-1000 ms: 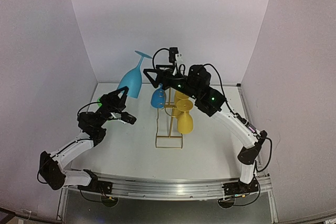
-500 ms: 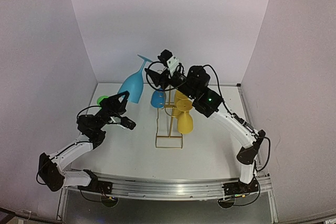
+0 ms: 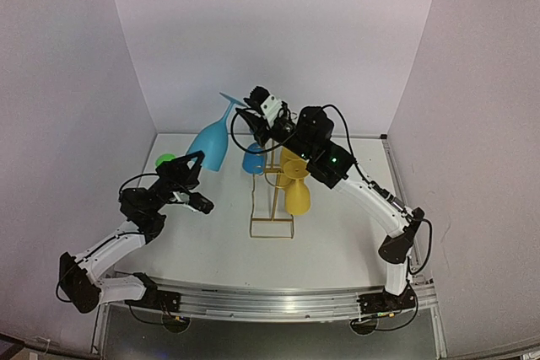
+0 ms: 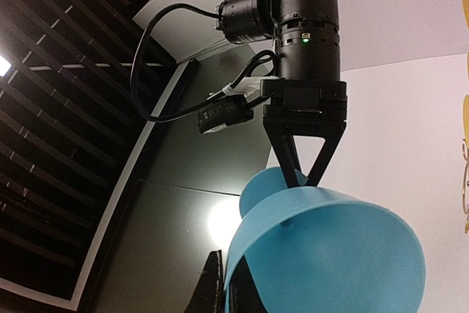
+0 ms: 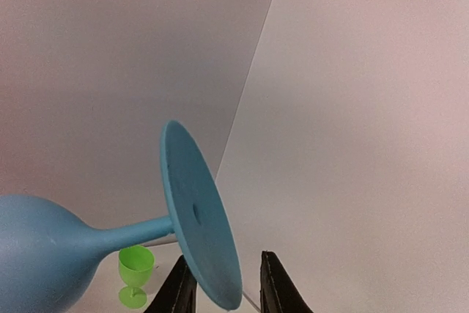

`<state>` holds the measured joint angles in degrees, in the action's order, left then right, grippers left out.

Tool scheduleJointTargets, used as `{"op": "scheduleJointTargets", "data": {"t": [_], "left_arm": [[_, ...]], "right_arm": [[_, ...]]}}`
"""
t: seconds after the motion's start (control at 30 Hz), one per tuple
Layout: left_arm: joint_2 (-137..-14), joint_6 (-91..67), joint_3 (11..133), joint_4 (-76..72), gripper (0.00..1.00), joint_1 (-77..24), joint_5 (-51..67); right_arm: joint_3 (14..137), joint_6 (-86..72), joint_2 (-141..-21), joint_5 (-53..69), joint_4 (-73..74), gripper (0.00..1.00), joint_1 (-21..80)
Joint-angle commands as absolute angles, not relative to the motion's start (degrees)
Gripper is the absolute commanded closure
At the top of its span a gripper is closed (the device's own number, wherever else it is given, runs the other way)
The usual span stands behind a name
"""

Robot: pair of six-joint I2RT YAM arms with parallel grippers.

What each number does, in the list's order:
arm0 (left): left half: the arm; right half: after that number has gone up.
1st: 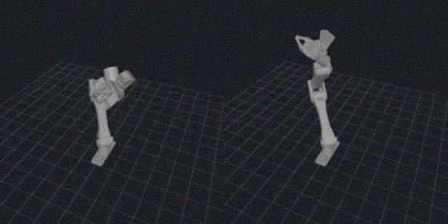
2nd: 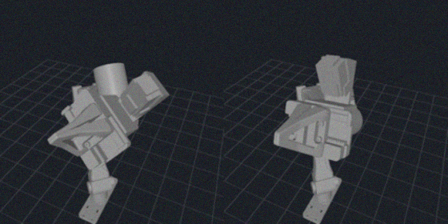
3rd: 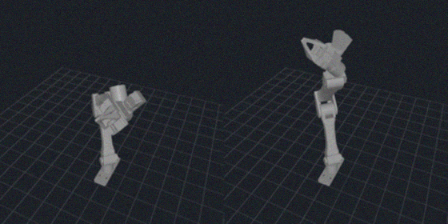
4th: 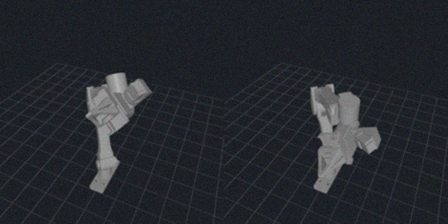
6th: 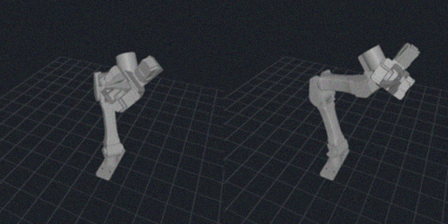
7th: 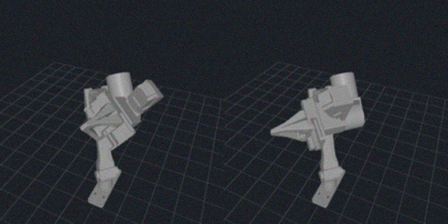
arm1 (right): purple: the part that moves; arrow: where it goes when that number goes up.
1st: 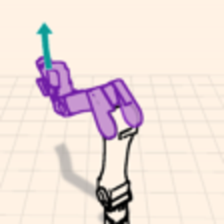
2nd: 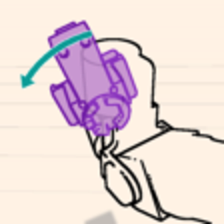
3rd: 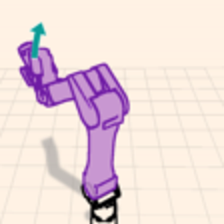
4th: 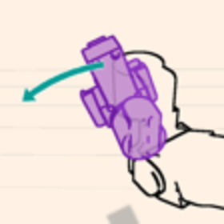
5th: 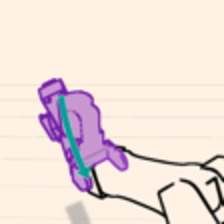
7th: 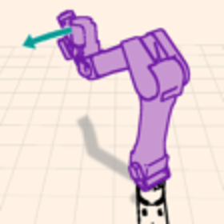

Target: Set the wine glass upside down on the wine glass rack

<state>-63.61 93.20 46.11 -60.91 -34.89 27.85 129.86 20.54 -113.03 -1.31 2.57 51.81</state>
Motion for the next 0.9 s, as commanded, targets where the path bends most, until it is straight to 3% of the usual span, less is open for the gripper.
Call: {"op": "scheduleJointTargets", "data": {"t": [0.0, 0.07, 0.17, 0.3, 0.33, 0.4, 0.47, 0.5, 0.53, 0.67, 0.87], "left_arm": [[-61.81, 92.05, 46.4, -59.79, 1.0, -35.09, 28.72], [-61.44, 91.93, 46.35, -58.97, 1.0, -35.15, 28.97], [-60.82, 91.82, 46.15, -57.77, 1.0, -35.13, 29.25], [-60.15, 90.42, 45.77, -56.51, 0.99, -35.16, 27.74], [-59.59, 89.28, 45.71, -54.81, 0.95, -35.16, 26.78], [-57.05, 86.5, 45.84, -46.08, 0.65, -35.16, 23.61], [-52.59, 82.44, 48.02, -25.55, 0.23, -35.16, 19.84], [-50.84, 79.79, 49.89, -14.72, 0.07, -35.16, 18.92], [-49.47, 77.12, 52.57, -3.06, 0.01, -35.17, 18.57], [-48.52, 67.25, 59.1, 21.21, 0.0, -35.16, 20.47], [-52.06, 42.51, 67.12, 25.53, 0.0, -35.08, 20.26]], "right_arm": [[132.24, 21.53, -113.15, -0.44, 0.53, 0.74, 52.18], [132.47, 21.58, -113.3, -0.44, 0.53, 0.77, 52.2], [132.59, 21.89, -113.43, -0.5, 0.53, 0.96, 52.36], [131.47, 24.35, -112.76, -0.88, 0.53, 1.0, 52.67], [131.06, 25.57, -112.5, -1.14, 0.53, 1.0, 52.81], [130.45, 28.33, -111.72, -2.43, 0.53, 1.0, 53.05], [130.1, 32.26, -110.57, -4.13, 0.53, 1.0, 53.11], [129.92, 34.19, -109.95, -4.96, 0.53, 1.0, 53.1], [129.71, 35.71, -109.25, -5.71, 0.53, 1.0, 53.11], [128.49, 42.22, -106.59, -6.67, 0.53, 1.0, 53.14], [123.36, 52.21, -102.97, -5.15, 0.53, 1.0, 54.14]]}}
